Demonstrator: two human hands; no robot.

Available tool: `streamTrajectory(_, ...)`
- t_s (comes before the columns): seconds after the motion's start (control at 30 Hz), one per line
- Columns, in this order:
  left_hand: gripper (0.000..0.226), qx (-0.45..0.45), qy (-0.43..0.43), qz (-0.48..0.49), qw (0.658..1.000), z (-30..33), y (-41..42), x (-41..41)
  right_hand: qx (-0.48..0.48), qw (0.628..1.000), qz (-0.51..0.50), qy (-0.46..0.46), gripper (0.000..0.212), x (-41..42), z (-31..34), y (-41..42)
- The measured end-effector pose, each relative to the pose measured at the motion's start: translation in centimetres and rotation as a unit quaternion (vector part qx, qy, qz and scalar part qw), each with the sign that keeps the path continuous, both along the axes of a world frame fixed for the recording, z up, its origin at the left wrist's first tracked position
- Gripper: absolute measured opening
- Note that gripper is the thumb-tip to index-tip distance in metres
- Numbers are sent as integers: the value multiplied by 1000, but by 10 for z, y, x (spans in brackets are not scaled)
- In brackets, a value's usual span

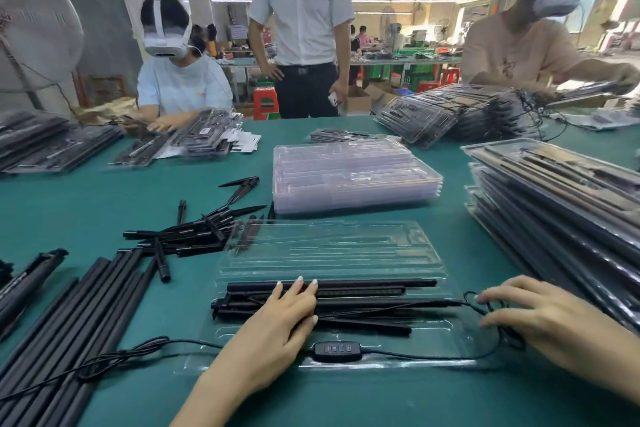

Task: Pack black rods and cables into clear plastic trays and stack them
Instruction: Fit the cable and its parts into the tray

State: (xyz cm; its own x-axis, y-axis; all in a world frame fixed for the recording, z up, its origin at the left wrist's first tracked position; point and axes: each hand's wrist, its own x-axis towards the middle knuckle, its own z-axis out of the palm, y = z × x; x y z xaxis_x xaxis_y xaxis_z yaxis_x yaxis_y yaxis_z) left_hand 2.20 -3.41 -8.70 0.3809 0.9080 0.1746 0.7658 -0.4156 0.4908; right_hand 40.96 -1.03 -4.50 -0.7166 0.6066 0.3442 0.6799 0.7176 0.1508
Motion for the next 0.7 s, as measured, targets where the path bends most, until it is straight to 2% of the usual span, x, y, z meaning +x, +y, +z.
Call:
streamTrajectory(0.07,26,-24,-46,3,999,2,0,2,-36,999,-3,41,53,2,6,1)
streamTrajectory(0.13,39,-51,-71,3,996,6,0,3,-61,995,5,82,44,-1,9,1)
streamTrajectory(0.27,41,-51,35,3,998,6,-1,3,-100,974,14,202,35,-15,9,-4)
streamTrajectory(0.37,49,-71,57,34,995,6,-6,9,-114,966,2,232,25,-22,8,-8)
streamTrajectory(0.47,50,-78,77,73,991,5,-10,17,-154,949,-9,275,68,-25,7,-12)
streamTrajectory(0.53,52,-69,99,86,989,4,-12,20,-145,942,1,303,72,-29,8,-13)
streamTrajectory(0.6,53,-65,114,87,988,4,-12,21,-119,940,13,319,66,-32,11,-13)
streamTrajectory(0.7,47,-67,116,89,987,5,-12,21,-118,953,24,277,41,-37,13,-9)
